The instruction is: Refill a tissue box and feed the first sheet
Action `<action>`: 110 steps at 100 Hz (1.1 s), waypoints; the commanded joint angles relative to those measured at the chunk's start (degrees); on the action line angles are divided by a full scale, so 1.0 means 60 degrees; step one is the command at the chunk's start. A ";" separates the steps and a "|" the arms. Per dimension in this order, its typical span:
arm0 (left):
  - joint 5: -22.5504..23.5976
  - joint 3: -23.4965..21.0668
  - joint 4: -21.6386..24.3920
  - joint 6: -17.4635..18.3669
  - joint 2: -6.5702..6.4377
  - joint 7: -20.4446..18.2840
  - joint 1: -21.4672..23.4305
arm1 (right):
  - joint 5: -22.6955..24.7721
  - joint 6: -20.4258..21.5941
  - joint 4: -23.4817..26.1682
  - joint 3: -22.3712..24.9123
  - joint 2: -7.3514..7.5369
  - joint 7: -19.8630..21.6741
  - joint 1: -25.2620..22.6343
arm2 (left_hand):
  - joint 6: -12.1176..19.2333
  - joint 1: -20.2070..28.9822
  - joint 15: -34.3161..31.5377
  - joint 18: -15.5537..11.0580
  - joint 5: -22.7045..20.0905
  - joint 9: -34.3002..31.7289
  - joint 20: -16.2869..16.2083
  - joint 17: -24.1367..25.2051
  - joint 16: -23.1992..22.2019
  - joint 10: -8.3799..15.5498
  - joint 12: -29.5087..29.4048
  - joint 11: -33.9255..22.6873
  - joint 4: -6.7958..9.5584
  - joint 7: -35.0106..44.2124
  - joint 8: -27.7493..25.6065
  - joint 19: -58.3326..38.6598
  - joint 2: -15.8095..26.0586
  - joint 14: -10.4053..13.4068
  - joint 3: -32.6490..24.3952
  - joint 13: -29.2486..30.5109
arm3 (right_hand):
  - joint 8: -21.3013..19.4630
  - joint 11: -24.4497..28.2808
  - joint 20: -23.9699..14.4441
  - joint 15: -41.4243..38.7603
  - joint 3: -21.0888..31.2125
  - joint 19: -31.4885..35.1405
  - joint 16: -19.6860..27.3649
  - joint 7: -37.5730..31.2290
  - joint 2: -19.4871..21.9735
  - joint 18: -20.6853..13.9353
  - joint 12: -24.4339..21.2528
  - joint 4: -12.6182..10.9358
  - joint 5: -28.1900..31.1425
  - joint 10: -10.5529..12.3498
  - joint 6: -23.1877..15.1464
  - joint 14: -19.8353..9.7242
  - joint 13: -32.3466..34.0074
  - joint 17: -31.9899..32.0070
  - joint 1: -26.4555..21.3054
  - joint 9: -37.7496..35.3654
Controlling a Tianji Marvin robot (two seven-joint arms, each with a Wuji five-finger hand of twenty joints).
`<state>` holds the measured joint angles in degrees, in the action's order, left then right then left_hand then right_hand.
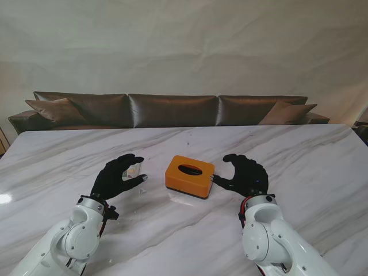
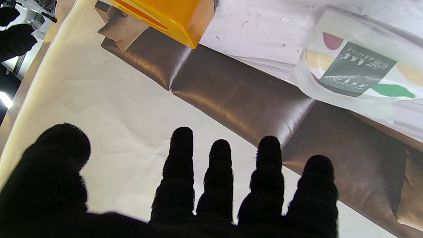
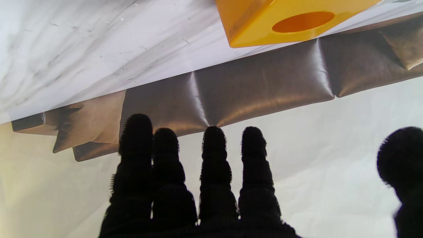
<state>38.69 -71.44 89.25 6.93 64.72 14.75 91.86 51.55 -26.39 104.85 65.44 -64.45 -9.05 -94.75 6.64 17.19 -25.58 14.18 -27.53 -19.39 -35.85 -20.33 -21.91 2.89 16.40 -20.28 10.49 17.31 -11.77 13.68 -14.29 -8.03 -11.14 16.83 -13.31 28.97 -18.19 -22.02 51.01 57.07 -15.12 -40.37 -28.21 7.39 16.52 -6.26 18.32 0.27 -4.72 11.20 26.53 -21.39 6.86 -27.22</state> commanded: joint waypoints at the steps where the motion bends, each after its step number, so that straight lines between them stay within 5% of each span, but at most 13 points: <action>1: -0.0011 0.0009 0.0035 -0.0032 0.0065 -0.0140 -0.0044 | -0.0145 -0.0076 -0.0136 0.0106 0.0002 0.0234 0.0251 | -0.0190 0.0238 -0.0182 -0.0204 -0.0181 0.0044 -0.0200 -0.0546 -0.0046 -0.0134 0.0137 -0.0242 0.0404 0.0123 -0.0221 -1.4908 -0.0184 -0.0135 -0.0121 0.0341 | -0.0034 0.0161 -0.0265 -0.0190 0.0096 0.0447 -0.0164 -0.0100 -0.0166 0.0102 0.0062 -0.0050 -0.0407 -0.0141 0.0194 0.0393 0.0223 -0.0351 0.0041 0.0193; 21: -0.0169 0.0034 0.0059 -0.0111 0.0092 -0.0155 -0.0072 | -0.0871 -0.0172 -0.0814 0.0039 -0.0027 0.0560 0.0973 | -0.0247 0.0285 -0.0441 -0.0578 -0.0288 -0.0050 -0.0143 -0.1825 -0.0067 -0.0216 0.0196 -0.0336 0.0453 0.0255 -0.0296 -1.5604 -0.0213 -0.0216 -0.0133 0.0784 | -0.0068 0.0255 -0.0504 -0.0502 0.0113 0.1095 -0.0283 -0.0201 -0.0058 0.0348 0.0092 -0.0082 -0.0145 -0.0279 0.0176 0.0929 0.0857 -0.1202 0.0182 0.0056; 51: -0.0125 -0.0143 0.0192 -0.0302 0.0073 -0.0227 0.0159 | -0.2120 -0.0271 -0.2502 -0.0595 -0.0199 0.0613 0.2364 | -0.0263 0.0284 -0.0492 -0.0886 -0.0308 -0.0099 -0.0005 -0.1955 -0.0039 -0.0183 0.0196 -0.0326 0.0460 0.0326 -0.0341 -1.5971 -0.0114 -0.0128 -0.0113 0.0885 | -0.0105 0.0334 -0.0634 -0.1071 0.0161 0.1862 -0.0486 -0.0240 0.0038 0.0574 0.0119 -0.0189 0.0211 -0.0552 0.0230 0.1391 0.2009 -0.2335 0.0331 -0.0187; 110: -0.0151 -0.0315 0.0152 -0.0368 0.0075 -0.0207 0.0350 | -0.4018 0.0603 -0.5979 -0.2499 -0.0888 -0.0102 0.4777 | -0.0251 0.0291 -0.0434 -0.0910 -0.0307 -0.0109 0.0163 -0.1551 -0.0058 -0.0130 0.0181 -0.0291 0.0467 0.0403 -0.0390 -1.5880 -0.0026 -0.0015 -0.0085 0.0851 | -0.0265 0.0619 -0.0553 -0.1738 0.0164 0.3032 -0.0615 -0.0439 -0.0006 0.0189 0.0251 -0.0289 0.0206 -0.0741 0.0700 0.0912 0.3952 -0.3726 0.0222 -0.0664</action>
<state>37.82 -73.26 90.16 4.93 65.00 14.20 93.62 28.17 -23.53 69.65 50.76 -69.00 -10.37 -66.84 5.87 18.51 -28.26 10.69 -28.46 -19.39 -35.27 -30.38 -21.98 2.44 17.04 -21.40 11.18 18.86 -13.12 13.68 -14.75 -9.04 -11.21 21.13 -14.48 31.44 -20.93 -30.31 51.44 72.45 -17.67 -42.38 -28.19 11.87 17.18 -6.95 20.54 -3.25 -0.94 15.21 47.37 -42.86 6.87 -30.35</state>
